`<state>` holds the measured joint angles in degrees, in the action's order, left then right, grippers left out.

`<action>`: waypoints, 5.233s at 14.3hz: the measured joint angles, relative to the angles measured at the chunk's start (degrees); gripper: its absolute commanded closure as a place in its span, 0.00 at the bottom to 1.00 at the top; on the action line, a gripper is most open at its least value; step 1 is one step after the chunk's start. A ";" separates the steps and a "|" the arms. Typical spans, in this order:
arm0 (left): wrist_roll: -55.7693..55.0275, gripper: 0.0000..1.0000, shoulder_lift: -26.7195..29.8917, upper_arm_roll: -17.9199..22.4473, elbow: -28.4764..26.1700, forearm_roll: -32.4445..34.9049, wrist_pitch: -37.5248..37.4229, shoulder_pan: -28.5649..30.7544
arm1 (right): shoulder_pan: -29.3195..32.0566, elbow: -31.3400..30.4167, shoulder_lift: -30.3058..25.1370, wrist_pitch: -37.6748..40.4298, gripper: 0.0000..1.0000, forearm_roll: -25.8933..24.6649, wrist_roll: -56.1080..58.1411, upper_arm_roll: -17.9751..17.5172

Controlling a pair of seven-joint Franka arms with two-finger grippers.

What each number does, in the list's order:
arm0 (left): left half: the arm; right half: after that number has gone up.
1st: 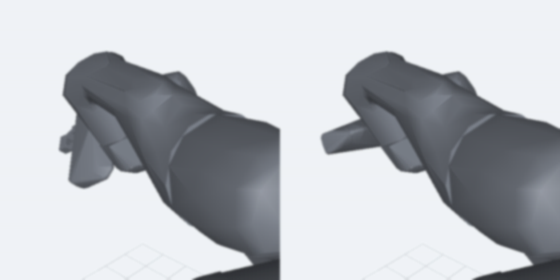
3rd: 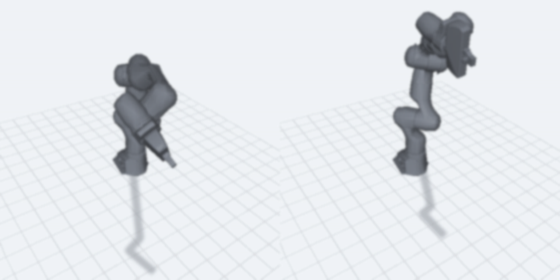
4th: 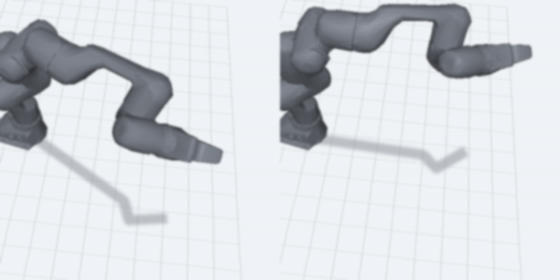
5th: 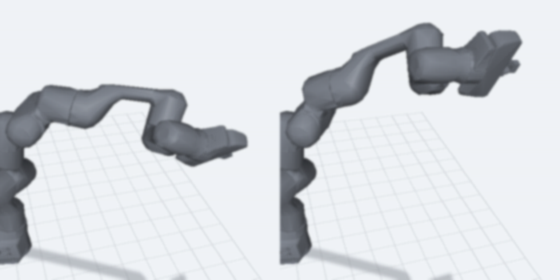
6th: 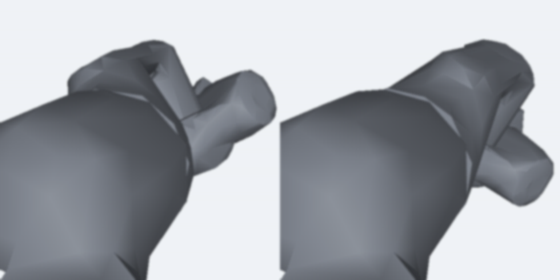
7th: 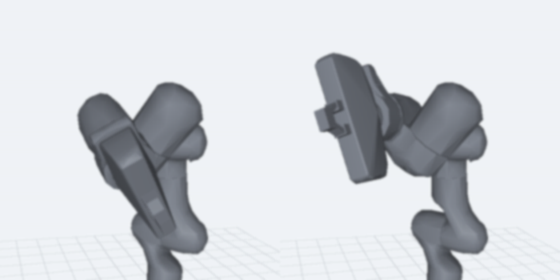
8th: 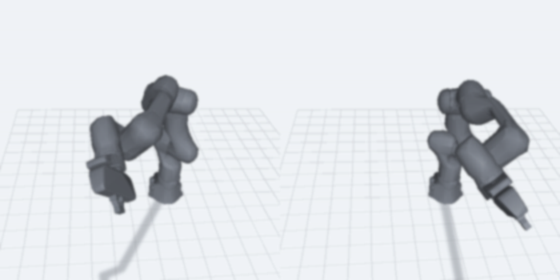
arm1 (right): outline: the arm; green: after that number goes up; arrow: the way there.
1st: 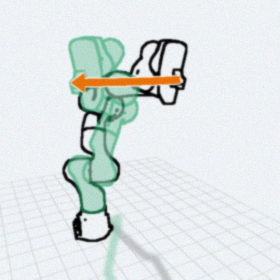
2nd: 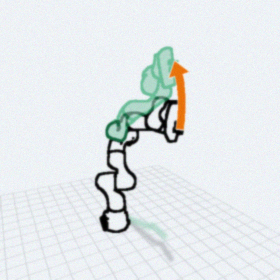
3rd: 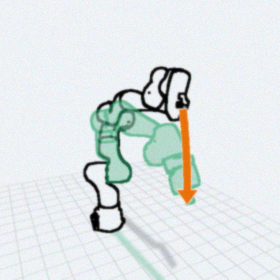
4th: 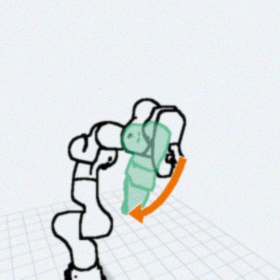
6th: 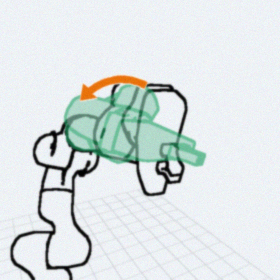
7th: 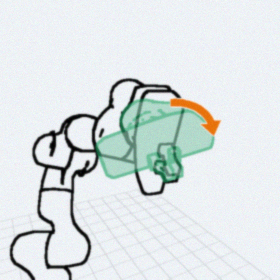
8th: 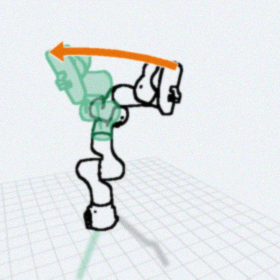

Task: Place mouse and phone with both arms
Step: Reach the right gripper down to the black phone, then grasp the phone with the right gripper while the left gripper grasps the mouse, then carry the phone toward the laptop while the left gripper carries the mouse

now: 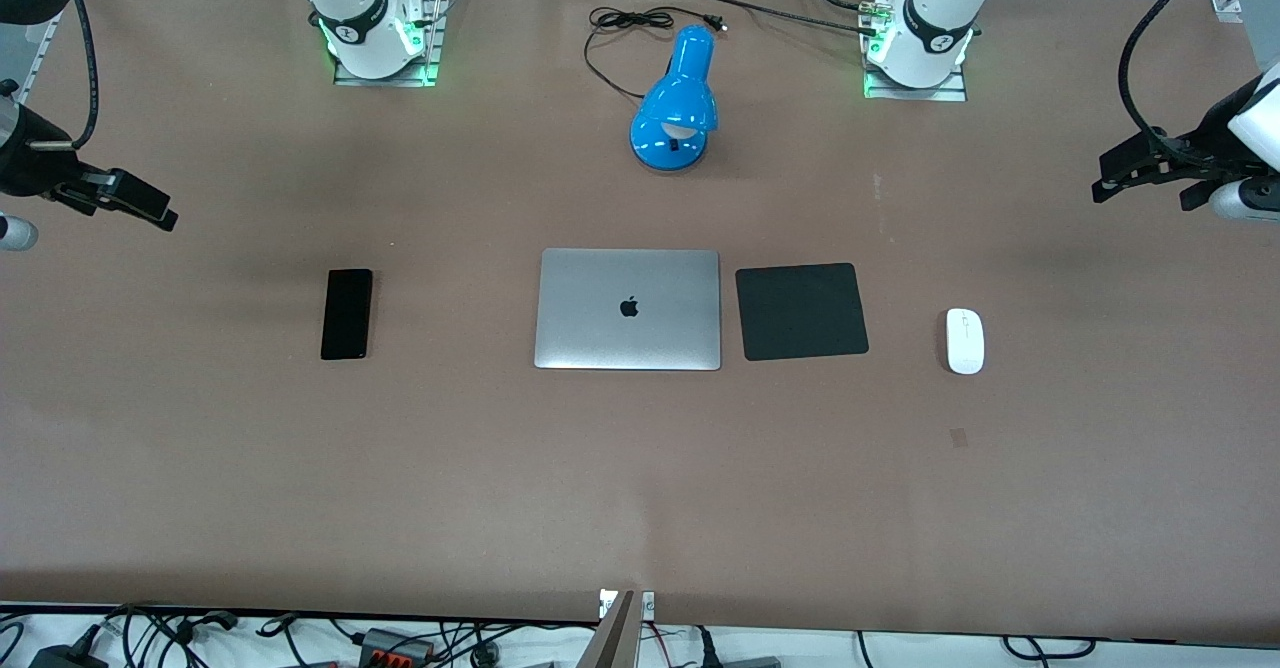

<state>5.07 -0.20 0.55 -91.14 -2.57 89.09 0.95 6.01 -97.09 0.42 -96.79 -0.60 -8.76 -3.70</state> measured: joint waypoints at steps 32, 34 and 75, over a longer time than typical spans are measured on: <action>-3.50 0.00 -26.38 0.01 -5.80 0.49 20.11 -0.42 | -5.64 -15.45 29.91 -31.94 0.00 -3.22 -1.81 0.42; -3.50 0.00 -26.38 -0.01 -10.58 2.89 30.70 -0.45 | -5.64 -15.98 30.19 -32.86 0.00 -3.29 -1.81 0.44; -31.18 0.72 -28.97 -20.65 -21.99 7.92 46.97 -2.42 | -17.83 -9.03 36.69 -38.28 0.72 -3.60 -21.32 -8.93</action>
<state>-26.11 -29.16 -20.10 -113.13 5.35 136.06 -1.48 -11.83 -106.12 37.11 -135.07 -4.20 -30.08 -12.63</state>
